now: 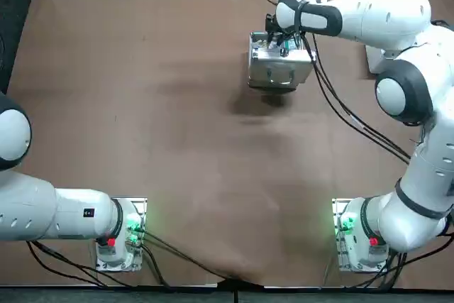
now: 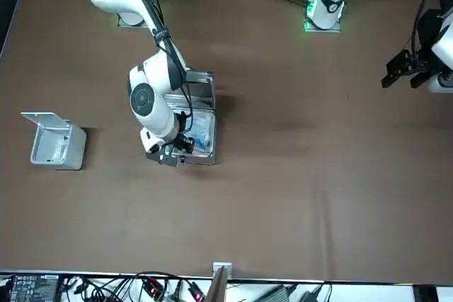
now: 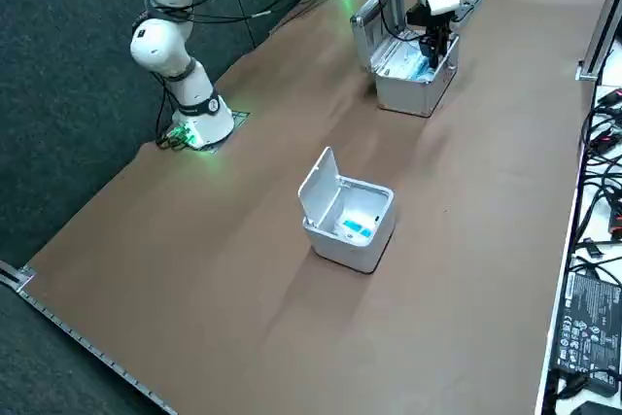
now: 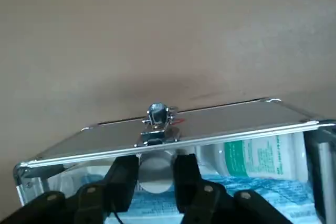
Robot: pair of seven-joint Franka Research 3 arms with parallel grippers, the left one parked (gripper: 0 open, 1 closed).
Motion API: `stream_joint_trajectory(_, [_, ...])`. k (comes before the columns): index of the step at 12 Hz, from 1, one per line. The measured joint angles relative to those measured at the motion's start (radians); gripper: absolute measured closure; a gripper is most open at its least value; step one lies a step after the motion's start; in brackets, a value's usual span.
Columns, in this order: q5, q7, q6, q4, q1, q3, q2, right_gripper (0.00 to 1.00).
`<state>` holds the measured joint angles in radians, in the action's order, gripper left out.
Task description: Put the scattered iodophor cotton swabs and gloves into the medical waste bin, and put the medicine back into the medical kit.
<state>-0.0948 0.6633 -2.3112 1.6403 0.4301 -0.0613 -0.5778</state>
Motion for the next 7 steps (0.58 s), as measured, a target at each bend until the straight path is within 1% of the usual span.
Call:
stream_joint_trajectory(1, [0.000,0.000,0.000,-0.001,-0.001,0.000,0.000,0.57])
stream_joint_trajectory(2, [0.000,0.000,0.000,-0.003,-0.002,0.000,0.000,0.48])
stream_joint_trajectory(6, [0.000,0.000,0.011,-0.009,0.000,-0.001,0.013,0.04])
stream_joint_trajectory(7, [0.000,0.000,0.039,-0.015,0.000,-0.001,0.027,0.01])
